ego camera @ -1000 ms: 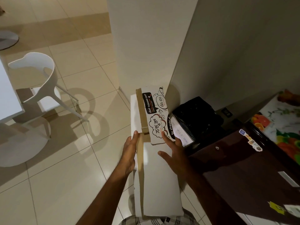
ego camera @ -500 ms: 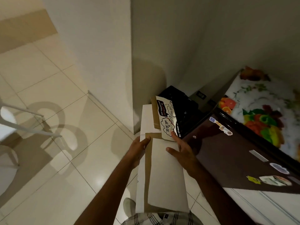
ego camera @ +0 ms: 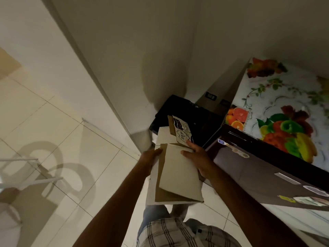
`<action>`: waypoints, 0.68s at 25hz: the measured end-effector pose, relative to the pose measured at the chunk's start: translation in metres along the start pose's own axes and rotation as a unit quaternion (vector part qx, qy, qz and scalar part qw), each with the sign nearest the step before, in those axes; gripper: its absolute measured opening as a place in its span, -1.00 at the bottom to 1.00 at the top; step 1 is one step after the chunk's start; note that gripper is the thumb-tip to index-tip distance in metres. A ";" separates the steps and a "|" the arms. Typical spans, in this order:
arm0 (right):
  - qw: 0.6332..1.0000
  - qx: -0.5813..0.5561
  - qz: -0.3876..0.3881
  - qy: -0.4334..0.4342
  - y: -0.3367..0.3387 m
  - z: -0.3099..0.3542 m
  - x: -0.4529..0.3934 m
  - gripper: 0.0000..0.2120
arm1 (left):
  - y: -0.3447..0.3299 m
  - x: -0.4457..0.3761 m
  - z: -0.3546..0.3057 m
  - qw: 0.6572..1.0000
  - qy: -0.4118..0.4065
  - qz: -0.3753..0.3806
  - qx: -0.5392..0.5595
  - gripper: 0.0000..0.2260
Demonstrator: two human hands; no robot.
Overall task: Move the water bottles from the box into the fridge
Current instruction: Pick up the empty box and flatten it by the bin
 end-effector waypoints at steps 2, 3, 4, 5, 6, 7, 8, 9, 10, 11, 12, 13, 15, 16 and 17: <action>1.000 -0.009 -0.011 -0.010 0.002 0.007 -0.024 -0.35 | -0.003 -0.022 -0.014 0.999 0.015 -0.008 -0.027 -0.68; 1.000 -0.011 -0.015 -0.012 0.002 0.012 -0.035 -0.35 | -0.005 -0.032 -0.022 0.999 0.026 -0.013 -0.036 -0.68; 1.000 -0.011 -0.021 -0.016 0.002 0.016 -0.048 -0.35 | -0.007 -0.047 -0.029 0.998 0.039 -0.011 -0.039 -0.67; 0.999 -0.012 -0.033 -0.019 0.003 0.019 -0.061 -0.36 | -0.009 -0.058 -0.036 0.998 0.053 -0.003 -0.041 -0.65; 0.999 -0.006 -0.040 -0.021 0.004 0.022 -0.075 -0.36 | -0.012 -0.071 -0.043 0.997 0.062 0.011 -0.038 -0.64; 0.998 0.002 -0.050 -0.030 0.005 0.027 -0.088 -0.36 | -0.015 -0.082 -0.050 0.997 0.066 0.025 -0.036 -0.63; 0.997 0.008 -0.055 -0.044 0.007 0.029 -0.102 -0.36 | -0.019 -0.098 -0.055 0.997 0.067 0.038 -0.031 -0.62; 0.996 0.008 -0.069 -0.057 0.010 0.031 -0.120 -0.36 | -0.022 -0.114 -0.063 0.996 0.069 0.039 -0.035 -0.61; 0.994 0.005 -0.081 -0.071 0.012 0.033 -0.135 -0.37 | -0.025 -0.130 -0.068 0.996 0.073 0.038 -0.037 -0.62; 0.992 0.007 -0.093 -0.081 0.014 0.035 -0.152 -0.37 | -0.028 -0.146 -0.073 0.995 0.079 0.039 -0.043 -0.63; 0.990 0.007 -0.108 -0.091 0.017 0.038 -0.169 -0.38 | -0.032 -0.162 -0.079 0.994 0.086 0.040 -0.046 -0.66; 0.987 0.013 -0.116 -0.106 0.021 0.035 -0.189 -0.40 | -0.037 -0.177 -0.083 0.994 0.094 0.038 -0.046 -0.69; 0.983 0.012 -0.133 -0.123 0.029 0.036 -0.226 -0.43 | -0.047 -0.214 -0.088 0.992 0.114 0.028 -0.042 -0.70; 0.982 0.010 -0.134 -0.131 0.032 0.031 -0.245 -0.46 | -0.050 -0.231 -0.091 0.992 0.119 0.017 -0.041 -0.69; 0.982 -0.011 -0.148 -0.120 0.040 0.026 -0.263 -0.48 | -0.055 -0.244 -0.094 0.991 0.127 0.004 -0.033 -0.68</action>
Point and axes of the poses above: each hand's wrist, its own x-axis away from the middle knuckle, its own y-axis out of the back of the hand, z = x × y, the point moved 7 cm from there along -x, towards the middle knuckle, and after that the axes turned 2 degrees about x, right-handed, at the moved point
